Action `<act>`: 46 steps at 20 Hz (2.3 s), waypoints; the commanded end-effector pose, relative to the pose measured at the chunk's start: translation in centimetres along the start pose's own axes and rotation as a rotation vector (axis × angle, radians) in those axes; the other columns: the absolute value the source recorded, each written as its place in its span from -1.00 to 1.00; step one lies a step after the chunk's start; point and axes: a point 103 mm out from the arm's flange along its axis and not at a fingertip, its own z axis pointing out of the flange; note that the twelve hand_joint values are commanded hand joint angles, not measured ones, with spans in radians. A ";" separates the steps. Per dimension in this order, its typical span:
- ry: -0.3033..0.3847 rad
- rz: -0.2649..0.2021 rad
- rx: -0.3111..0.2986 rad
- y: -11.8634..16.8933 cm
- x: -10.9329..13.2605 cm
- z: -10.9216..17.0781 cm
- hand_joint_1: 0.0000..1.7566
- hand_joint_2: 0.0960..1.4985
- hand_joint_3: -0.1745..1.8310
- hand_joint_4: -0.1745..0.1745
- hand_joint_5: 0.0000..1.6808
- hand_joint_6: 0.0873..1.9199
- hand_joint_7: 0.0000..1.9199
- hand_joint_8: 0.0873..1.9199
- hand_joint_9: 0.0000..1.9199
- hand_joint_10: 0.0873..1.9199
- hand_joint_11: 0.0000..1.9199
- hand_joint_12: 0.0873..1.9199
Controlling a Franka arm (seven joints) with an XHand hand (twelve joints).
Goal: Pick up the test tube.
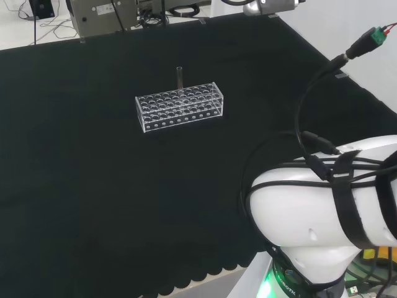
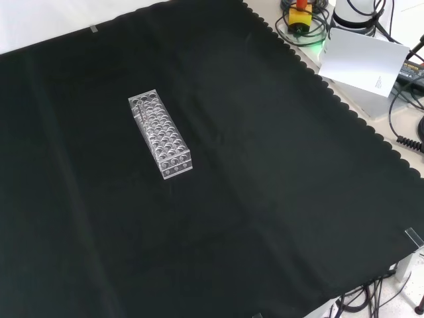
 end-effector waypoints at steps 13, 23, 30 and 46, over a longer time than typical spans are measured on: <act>0.007 -0.040 0.063 4.0 0.1 0.8 -0.34 0.37 -0.96 -0.21 -0.92 -1.00 -1.00 -0.43 -1.00 -0.32 -1.00 0.53; 0.054 -0.062 0.157 9.8 0.2 3.3 -0.28 0.39 -0.99 -0.35 -0.80 -1.00 -0.94 -0.17 -0.97 -0.05 -0.99 0.67; 0.078 -0.060 0.242 13.6 0.0 5.4 -0.25 0.40 -1.00 -0.40 -0.77 -1.00 -0.89 -0.14 -0.92 -0.03 -0.96 0.67; 0.119 -0.067 0.402 21.7 -0.9 12.4 -0.20 0.41 -1.00 -0.53 -0.69 -1.00 -0.81 -0.10 -0.83 -0.03 -0.91 0.65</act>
